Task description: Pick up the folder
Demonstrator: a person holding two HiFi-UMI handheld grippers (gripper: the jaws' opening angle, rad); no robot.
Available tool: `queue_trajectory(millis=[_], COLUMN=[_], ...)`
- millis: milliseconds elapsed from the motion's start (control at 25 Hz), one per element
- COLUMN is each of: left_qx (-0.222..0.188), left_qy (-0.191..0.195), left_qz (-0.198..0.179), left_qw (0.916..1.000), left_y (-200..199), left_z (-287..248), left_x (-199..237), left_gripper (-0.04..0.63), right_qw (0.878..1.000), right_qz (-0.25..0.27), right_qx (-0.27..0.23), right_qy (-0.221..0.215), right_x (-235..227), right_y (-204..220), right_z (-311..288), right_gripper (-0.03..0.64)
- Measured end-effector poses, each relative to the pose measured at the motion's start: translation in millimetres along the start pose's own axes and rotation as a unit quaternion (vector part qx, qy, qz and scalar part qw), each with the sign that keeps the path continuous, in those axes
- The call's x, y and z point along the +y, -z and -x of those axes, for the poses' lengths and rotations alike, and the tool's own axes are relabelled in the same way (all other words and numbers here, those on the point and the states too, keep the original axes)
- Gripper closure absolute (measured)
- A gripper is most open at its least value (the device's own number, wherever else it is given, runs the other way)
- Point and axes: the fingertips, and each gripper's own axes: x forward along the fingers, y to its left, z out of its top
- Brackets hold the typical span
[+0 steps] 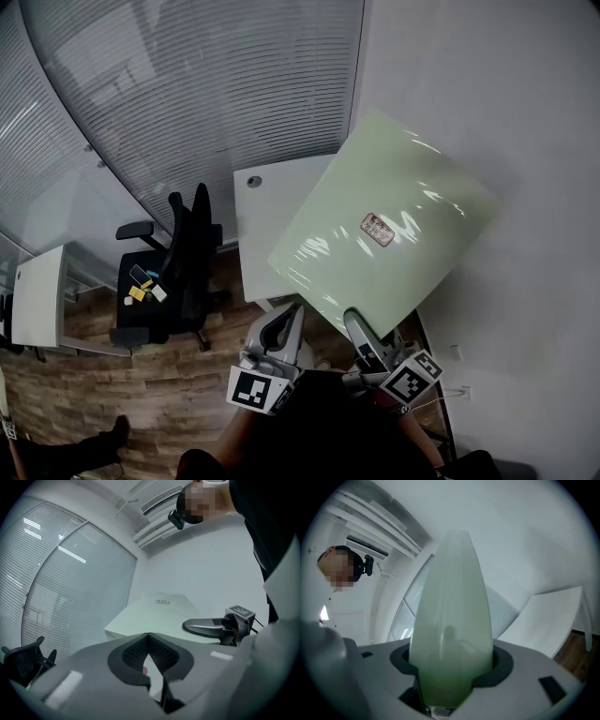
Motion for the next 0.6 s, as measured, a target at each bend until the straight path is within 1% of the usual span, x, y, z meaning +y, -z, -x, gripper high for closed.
queue_trajectory(millis=[160,320,480,600], left_qx=[0.020,-0.002,0.015,0.016], left_qy=[-0.009,-0.006,-0.011,-0.008], left_qz=[0.001,0.004,0.009,0.007], left_qw=[0.9997,1.0000,0.9998,0.9998], left_y=[7.1,2.5,7.0,10.5], left_z=[6.3,7.8,6.9,4.7], left_x=[2.6,2.4,1.0,-1.9], left_gripper=[0.591,0.591,0.591,0.590], right_qw=[1.000,1.000,1.000,1.000], right_qz=[-0.004,-0.007,-0.008,-0.010], right_qx=[0.006,0.012,0.018,0.021], right_qy=[0.000,0.002,0.001,0.003], right_x=[-0.1,-0.9,-2.8,-5.9], right_y=[3.7,7.4,8.0,8.5], right_z=[-2.8,-3.2,-1.9,-1.3], right_gripper=[0.333,0.334,0.333,0.334])
